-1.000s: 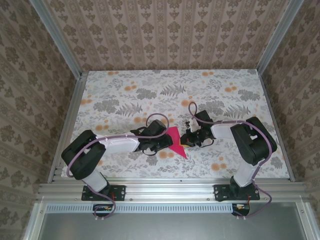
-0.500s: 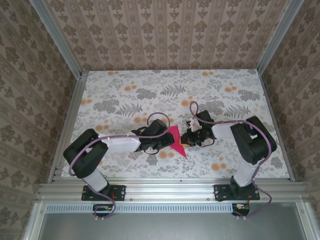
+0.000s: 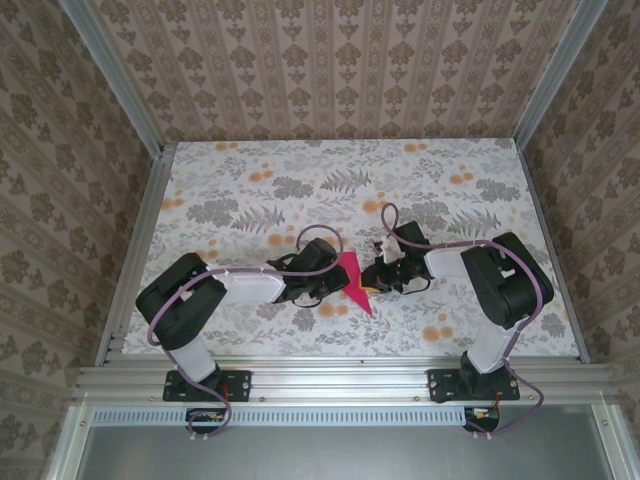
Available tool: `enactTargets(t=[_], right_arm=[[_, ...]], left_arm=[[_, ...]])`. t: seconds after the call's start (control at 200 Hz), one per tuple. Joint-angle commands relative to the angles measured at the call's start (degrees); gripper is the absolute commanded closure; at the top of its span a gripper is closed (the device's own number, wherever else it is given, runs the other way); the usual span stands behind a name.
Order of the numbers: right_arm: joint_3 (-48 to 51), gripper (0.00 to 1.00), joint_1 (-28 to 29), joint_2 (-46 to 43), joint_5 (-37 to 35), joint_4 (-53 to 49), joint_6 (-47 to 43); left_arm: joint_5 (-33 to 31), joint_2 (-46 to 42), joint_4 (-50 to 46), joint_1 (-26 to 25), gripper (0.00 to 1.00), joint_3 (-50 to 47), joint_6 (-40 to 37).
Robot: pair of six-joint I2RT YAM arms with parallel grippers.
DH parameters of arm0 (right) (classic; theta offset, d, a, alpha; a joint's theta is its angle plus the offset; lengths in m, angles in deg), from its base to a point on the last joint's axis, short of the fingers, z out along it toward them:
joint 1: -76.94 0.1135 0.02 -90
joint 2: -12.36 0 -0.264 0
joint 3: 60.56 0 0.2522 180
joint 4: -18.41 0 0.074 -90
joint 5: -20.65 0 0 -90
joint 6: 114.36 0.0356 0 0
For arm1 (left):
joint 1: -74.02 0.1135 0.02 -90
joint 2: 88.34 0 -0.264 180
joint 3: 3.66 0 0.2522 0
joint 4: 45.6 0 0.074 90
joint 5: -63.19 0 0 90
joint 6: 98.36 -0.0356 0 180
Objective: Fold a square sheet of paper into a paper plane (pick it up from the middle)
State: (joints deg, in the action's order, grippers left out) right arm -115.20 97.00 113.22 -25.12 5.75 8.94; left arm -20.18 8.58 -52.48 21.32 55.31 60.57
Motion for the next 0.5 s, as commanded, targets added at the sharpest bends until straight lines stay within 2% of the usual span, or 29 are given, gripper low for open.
enactTargets(t=[0.0,0.21,0.41,0.495], right_arm=[[1.32,0.85,-0.54,-0.02,-3.45,0.29,0.03],[2.11,0.75,-0.50,-6.98,-7.05,0.56,-2.21],[8.22,0.67,1.08,-19.12,-21.69,3.43,-6.62],[11.62,0.66,4.46,-25.20,-27.59,6.34,-10.08]], left_arm=[[-0.39,-0.02,-0.13,0.85,0.80,1.68,-0.40],[1.32,0.02,-4.12,2.99,0.93,3.94,-1.66],[2.21,0.44,-7.45,3.95,0.96,5.73,-1.48],[2.80,0.72,-7.45,4.24,0.96,5.97,-1.16]])
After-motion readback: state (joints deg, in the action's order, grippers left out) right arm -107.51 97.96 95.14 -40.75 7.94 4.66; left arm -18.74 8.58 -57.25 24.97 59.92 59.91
